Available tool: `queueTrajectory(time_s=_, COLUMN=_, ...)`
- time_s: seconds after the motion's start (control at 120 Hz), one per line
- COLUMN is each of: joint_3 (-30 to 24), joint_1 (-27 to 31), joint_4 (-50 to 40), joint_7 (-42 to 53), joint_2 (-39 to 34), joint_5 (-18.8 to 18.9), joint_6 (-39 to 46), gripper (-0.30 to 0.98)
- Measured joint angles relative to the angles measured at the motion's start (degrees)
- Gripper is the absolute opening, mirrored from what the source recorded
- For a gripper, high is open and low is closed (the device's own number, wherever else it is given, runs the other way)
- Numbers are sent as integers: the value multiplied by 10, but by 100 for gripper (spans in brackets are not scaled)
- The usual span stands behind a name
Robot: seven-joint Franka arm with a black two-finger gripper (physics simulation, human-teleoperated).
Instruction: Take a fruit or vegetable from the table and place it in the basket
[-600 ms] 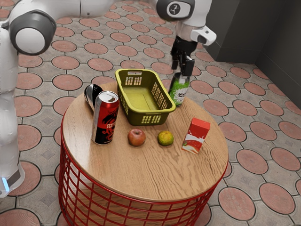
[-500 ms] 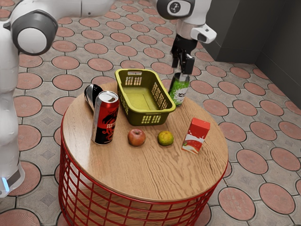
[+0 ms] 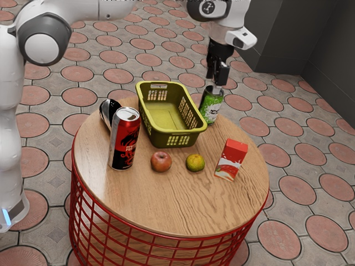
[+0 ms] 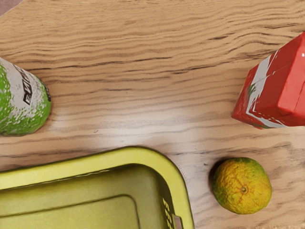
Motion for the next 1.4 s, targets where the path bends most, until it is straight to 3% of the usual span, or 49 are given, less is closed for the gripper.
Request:
queueTrajectory(time_s=0.242, joint_3=-32, joint_1=-9, joint_4=-46, joint_7=116, joint_2=-6, joint_5=31, joint_6=18, gripper=69)
queueTrajectory(time_s=0.375, joint_3=-35, joint_1=-10, joint_4=-141, joint_7=170, joint_2=-38, joint_5=34, joint_6=61, gripper=69)
queueTrajectory(time_s=0.625, joint_3=-70, joint_1=-24, joint_4=-203, joint_7=247, joint_2=-50, joint_5=34, joint_6=131, gripper=69)
queueTrajectory(time_s=1.4, joint_3=-70, joint_1=-10, joint_4=-328, joint_7=356, joint_2=-62, joint_5=9, joint_6=211, gripper=69)
